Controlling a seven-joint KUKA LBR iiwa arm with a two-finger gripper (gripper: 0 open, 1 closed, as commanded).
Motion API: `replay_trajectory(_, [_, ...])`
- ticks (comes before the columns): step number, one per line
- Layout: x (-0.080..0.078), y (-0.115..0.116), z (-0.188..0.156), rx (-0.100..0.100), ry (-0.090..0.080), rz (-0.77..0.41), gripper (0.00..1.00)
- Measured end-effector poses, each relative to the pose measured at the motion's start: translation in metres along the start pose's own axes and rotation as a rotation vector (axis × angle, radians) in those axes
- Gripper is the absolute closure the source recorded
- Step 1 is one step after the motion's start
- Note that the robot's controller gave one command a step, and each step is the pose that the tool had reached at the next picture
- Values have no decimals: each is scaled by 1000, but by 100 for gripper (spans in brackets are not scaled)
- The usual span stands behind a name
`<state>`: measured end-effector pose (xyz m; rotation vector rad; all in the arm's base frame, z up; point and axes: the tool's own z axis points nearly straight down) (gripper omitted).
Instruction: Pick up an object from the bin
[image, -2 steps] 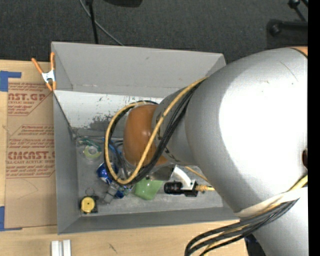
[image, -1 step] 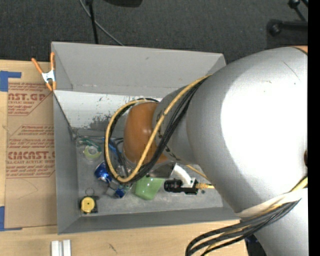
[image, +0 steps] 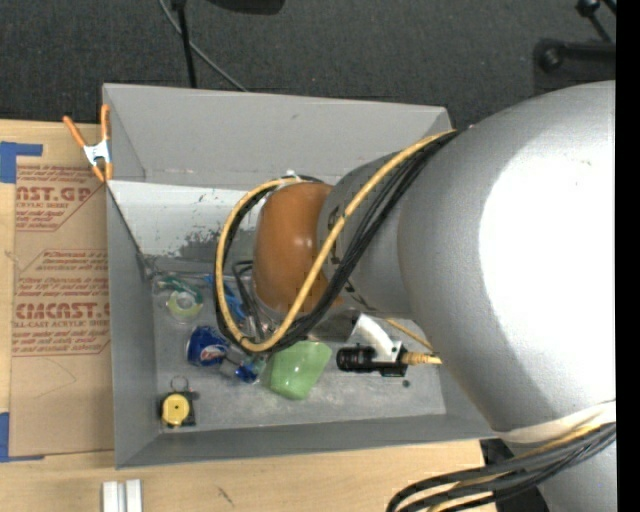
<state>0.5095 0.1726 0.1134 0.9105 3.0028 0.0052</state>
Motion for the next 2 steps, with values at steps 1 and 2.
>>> replay_trajectory(1, [0,0,-4,4,4,0,100])
replay_trajectory(2, [-1,2,-82,-2,-2,-2,100])
